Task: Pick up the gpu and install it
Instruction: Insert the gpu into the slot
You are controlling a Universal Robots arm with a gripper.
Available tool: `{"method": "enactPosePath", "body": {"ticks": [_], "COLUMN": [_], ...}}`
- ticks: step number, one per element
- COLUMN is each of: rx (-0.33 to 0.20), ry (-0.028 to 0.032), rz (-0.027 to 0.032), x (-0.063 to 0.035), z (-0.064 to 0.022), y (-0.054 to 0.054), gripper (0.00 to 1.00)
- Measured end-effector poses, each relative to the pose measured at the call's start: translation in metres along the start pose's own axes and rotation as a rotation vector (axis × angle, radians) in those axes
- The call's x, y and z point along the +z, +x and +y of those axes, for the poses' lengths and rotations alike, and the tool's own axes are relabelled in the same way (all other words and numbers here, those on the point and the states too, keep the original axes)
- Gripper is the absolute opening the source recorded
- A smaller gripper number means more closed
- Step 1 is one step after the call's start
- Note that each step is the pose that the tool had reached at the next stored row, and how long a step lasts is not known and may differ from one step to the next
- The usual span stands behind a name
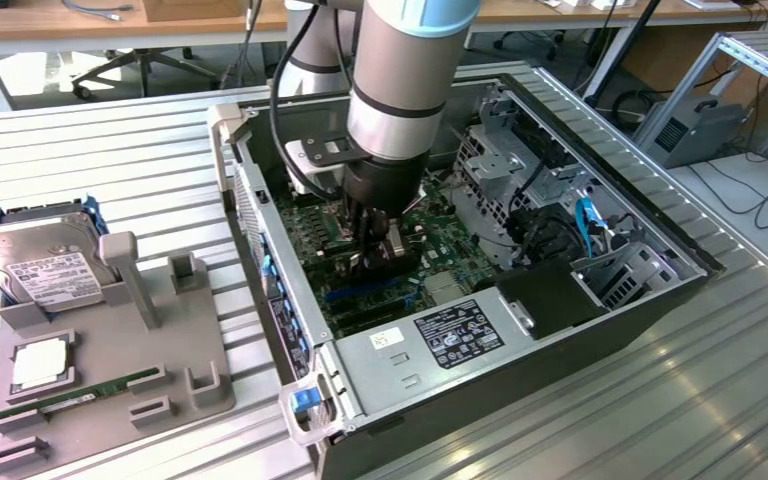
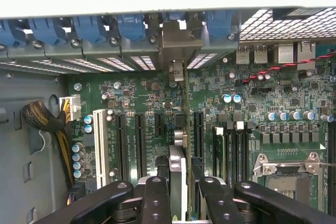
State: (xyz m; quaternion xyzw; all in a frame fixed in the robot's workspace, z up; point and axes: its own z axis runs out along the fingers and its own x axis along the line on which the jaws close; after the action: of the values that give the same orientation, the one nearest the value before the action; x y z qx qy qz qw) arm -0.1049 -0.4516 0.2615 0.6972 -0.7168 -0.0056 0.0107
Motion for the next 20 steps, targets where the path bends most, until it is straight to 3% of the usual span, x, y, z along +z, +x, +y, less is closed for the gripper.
{"method": "enactPosePath", "body": {"ticks": [20], "rx": [-0.005], "ry": [0.0000], "rz": [0.0003], "x": [0.0045], "z": [-0.0001], "y": [-0.0002], "gripper": [0.27]}}
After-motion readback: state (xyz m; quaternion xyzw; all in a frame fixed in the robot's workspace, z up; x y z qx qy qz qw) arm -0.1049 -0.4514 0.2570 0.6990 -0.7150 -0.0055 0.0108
